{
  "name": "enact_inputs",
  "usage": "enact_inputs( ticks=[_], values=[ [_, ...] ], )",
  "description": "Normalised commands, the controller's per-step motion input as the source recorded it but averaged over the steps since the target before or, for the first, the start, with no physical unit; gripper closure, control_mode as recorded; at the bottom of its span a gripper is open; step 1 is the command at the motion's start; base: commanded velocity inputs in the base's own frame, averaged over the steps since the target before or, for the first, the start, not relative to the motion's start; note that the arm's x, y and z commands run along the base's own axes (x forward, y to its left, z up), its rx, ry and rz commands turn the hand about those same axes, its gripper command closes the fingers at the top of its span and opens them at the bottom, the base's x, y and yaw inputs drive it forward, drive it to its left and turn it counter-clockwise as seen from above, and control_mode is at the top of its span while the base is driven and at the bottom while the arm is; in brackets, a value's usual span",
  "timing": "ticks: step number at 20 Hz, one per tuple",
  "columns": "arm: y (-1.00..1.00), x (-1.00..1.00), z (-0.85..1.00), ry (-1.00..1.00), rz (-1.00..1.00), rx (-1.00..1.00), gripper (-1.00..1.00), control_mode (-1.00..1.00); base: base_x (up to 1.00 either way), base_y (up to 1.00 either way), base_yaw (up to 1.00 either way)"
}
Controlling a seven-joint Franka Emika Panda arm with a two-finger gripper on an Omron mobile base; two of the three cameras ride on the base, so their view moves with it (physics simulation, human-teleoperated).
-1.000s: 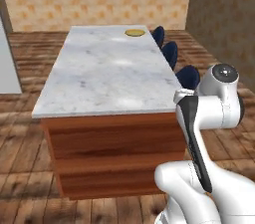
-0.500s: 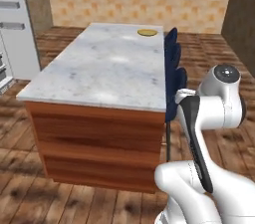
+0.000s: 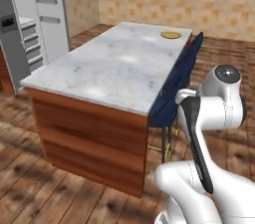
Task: Take the chicken drumstick from the fridge and place it on the digital scale on the counter by the fridge. Wait a few seconds for a reading, then move it to the plate on the dining counter.
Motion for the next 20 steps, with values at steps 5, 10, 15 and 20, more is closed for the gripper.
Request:
enact_inputs(
  ticks=[5,10,15,20],
  values=[
    [0.00,0.00,0.00,0.00,0.00,0.00,1.00,1.00,0.23,-1.00,0.42],
    [0.00,0.00,0.00,0.00,0.00,0.00,1.00,1.00,0.28,-1.00,0.35],
    [0.00,0.00,0.00,0.00,0.00,0.00,1.00,1.00,0.29,-1.00,0.33],
    [0.00,0.00,0.00,0.00,0.00,0.00,1.00,1.00,0.32,-1.00,0.35]
  ],
)
